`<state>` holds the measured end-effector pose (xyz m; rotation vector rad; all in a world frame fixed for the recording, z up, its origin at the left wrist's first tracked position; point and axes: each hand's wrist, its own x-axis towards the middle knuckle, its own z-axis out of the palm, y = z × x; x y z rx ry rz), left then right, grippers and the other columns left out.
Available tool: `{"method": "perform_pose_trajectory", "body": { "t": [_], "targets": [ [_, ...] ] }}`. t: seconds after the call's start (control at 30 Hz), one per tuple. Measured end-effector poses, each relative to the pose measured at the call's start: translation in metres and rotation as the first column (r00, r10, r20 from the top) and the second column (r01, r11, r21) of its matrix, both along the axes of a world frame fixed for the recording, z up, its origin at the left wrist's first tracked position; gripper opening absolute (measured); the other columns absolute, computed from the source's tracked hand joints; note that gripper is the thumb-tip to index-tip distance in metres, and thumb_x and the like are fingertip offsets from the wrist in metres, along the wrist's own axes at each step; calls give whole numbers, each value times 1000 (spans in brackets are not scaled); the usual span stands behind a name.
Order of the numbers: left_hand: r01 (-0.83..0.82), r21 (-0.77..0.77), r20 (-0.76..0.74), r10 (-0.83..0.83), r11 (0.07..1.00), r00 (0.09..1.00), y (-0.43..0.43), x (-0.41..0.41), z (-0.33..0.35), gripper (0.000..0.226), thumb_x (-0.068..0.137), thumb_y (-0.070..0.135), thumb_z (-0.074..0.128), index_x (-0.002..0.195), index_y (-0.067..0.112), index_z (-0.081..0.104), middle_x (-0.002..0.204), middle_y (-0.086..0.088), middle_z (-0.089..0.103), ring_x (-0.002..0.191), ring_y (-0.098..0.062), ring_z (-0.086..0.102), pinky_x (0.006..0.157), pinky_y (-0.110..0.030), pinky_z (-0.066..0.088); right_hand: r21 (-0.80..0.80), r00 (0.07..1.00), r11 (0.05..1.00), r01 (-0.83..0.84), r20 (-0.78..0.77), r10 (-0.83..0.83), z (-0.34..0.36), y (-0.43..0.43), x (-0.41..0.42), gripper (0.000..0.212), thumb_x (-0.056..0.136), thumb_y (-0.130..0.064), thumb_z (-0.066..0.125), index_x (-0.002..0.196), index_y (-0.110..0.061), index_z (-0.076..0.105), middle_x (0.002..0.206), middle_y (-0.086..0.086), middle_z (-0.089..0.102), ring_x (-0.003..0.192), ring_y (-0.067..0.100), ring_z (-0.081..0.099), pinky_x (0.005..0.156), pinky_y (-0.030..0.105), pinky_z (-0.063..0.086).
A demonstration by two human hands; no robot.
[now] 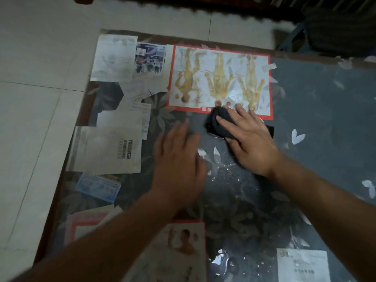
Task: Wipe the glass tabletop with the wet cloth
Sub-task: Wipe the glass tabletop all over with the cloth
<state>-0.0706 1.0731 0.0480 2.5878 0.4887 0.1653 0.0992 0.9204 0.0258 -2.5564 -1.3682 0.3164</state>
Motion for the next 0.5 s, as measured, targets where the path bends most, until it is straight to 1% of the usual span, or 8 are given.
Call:
{"method": "perform_pose_trajectory", "body": {
  "t": [0.07,0.17,0.23,0.3,0.37,0.43,0.47,0.5],
  "targets": [
    [15,101,-88,-6,995,996,41,17,-5,58,93,38,44,146,16,49,166,-16,30,157,-32,18,126,-58,8,-19,1000,1000,-5,7,5,0,1,-1,57,97,-30,39,153,-24,37,164,6,26,154,33,15,124,55,11],
    [109,165,-179,-78,980,981,70,28,-17,69,96,49,30,158,19,36,170,-14,19,159,-33,7,126,-59,3,-39,1000,999,3,16,-2,1,1,-1,57,97,-29,40,154,-25,36,165,5,24,154,32,12,124,53,9],
    [167,203,-202,-125,965,971,74,28,-27,72,97,54,24,161,21,30,171,-14,15,160,-32,3,127,-58,1,-34,1000,999,15,12,-15,1,1,1,57,97,-30,41,154,-25,36,165,5,23,154,32,12,125,52,8],
    [178,248,-185,-134,952,974,75,26,-35,70,98,54,26,161,22,27,172,-14,13,160,-32,2,127,-59,2,-31,998,998,61,15,-61,2,5,7,57,98,-31,40,154,-25,36,165,5,22,154,33,13,124,52,8],
    [161,258,-155,-124,953,980,75,25,-41,69,99,53,29,161,22,26,172,-14,13,160,-31,2,127,-60,4,-28,974,975,222,48,-221,2,15,27,57,98,-32,38,155,-25,34,165,8,23,153,36,14,124,53,10],
    [159,264,-134,-127,951,983,75,26,-45,69,99,53,31,160,23,26,172,-15,13,160,-31,1,126,-60,5,-48,878,877,477,57,-475,2,43,54,57,101,-34,36,157,-26,28,166,10,19,154,36,11,124,51,7],
    [160,266,-130,-129,951,983,75,26,-45,69,99,53,31,160,23,26,172,-15,13,160,-31,1,126,-60,5,-61,823,821,567,50,-565,3,63,64,58,101,-36,34,158,-27,25,167,9,16,154,35,8,125,50,4],
    [161,267,-131,-130,950,983,75,27,-45,69,98,53,31,160,22,27,171,-15,13,160,-31,2,126,-61,6,-71,804,801,595,53,-593,2,85,68,59,101,-38,32,158,-27,22,167,8,14,154,34,7,125,50,2]
  ]
}}
